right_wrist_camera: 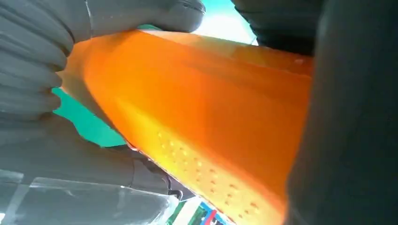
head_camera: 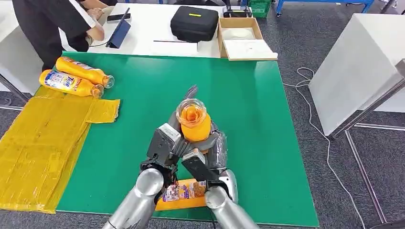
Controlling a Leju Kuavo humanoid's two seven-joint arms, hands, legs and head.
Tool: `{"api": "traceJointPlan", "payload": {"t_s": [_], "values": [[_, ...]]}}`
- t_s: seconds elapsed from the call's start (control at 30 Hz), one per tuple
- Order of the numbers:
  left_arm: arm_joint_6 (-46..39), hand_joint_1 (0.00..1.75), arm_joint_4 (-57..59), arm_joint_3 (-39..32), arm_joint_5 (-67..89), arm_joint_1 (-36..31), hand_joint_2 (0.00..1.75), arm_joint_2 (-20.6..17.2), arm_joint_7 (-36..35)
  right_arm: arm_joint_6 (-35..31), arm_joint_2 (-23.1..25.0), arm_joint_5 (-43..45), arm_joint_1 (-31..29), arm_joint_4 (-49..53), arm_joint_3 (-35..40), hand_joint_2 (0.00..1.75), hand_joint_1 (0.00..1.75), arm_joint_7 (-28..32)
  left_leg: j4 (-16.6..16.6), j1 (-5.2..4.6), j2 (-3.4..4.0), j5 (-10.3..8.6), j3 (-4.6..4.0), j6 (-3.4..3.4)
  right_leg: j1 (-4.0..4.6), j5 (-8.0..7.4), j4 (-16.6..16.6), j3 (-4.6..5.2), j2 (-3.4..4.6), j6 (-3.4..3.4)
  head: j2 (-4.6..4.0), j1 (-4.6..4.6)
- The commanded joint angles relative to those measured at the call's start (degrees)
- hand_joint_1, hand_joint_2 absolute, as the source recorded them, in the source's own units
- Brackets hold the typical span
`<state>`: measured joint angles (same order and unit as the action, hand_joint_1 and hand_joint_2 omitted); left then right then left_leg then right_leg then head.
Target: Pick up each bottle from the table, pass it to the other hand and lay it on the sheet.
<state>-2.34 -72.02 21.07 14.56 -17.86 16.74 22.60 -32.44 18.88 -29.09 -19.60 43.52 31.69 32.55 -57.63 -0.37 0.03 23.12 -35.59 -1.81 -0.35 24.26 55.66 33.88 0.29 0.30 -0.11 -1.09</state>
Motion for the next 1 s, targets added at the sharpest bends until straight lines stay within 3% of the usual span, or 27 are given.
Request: {"api": "traceJointPlan", "payload": {"t_s": [0.03,0.87,0.9,0.93,1.0], "values": [[1.21,1.75,4.23,2.5,0.15,-2.52,1.75,0.67,-0.14,0.43,-0.64,-0.41,-2.84,-4.39,2.22,1.75,1.75,0.7,0.0,0.01,-0.13,0.08,0.26,0.18,0.0,0.11,-0.01,-0.3,-0.16,-0.01,0.0,0.0],[-1.23,1.75,0.87,0.09,-0.91,-0.98,1.75,-1.45,0.64,2.47,-2.1,1.62,0.65,4.28,0.92,1.75,1.73,-0.57,0.02,0.02,-0.05,0.08,0.24,0.17,0.01,0.08,-0.03,-0.26,-0.07,-0.02,0.0,0.0],[-1.24,1.75,0.57,-0.17,-0.92,-0.83,1.75,-1.43,0.64,2.45,-2.25,1.62,0.96,4.93,0.81,1.75,0.79,-0.7,0.01,0.01,-0.06,0.11,0.32,0.2,-0.01,0.12,-0.01,-0.34,-0.08,-0.02,0.0,0.0],[-1.81,1.75,-0.39,-1.08,-1.14,-0.52,1.75,-1.55,0.97,2.16,-2.6,1.69,1.89,6.73,0.53,1.75,0.0,-0.43,0.01,0.0,-0.04,0.09,0.25,0.17,-0.01,0.09,-0.01,-0.27,-0.05,-0.02,0.0,0.0],[-3.18,1.75,-3.07,-3.2,-1.4,0.02,1.75,-2.84,1.27,2.67,-4.25,1.72,4.73,12.96,0.34,1.75,0.0,-0.31,0.03,0.01,-0.01,0.1,0.28,0.17,0.0,0.09,-0.03,-0.29,-0.03,-0.02,0.0,0.0]]}}
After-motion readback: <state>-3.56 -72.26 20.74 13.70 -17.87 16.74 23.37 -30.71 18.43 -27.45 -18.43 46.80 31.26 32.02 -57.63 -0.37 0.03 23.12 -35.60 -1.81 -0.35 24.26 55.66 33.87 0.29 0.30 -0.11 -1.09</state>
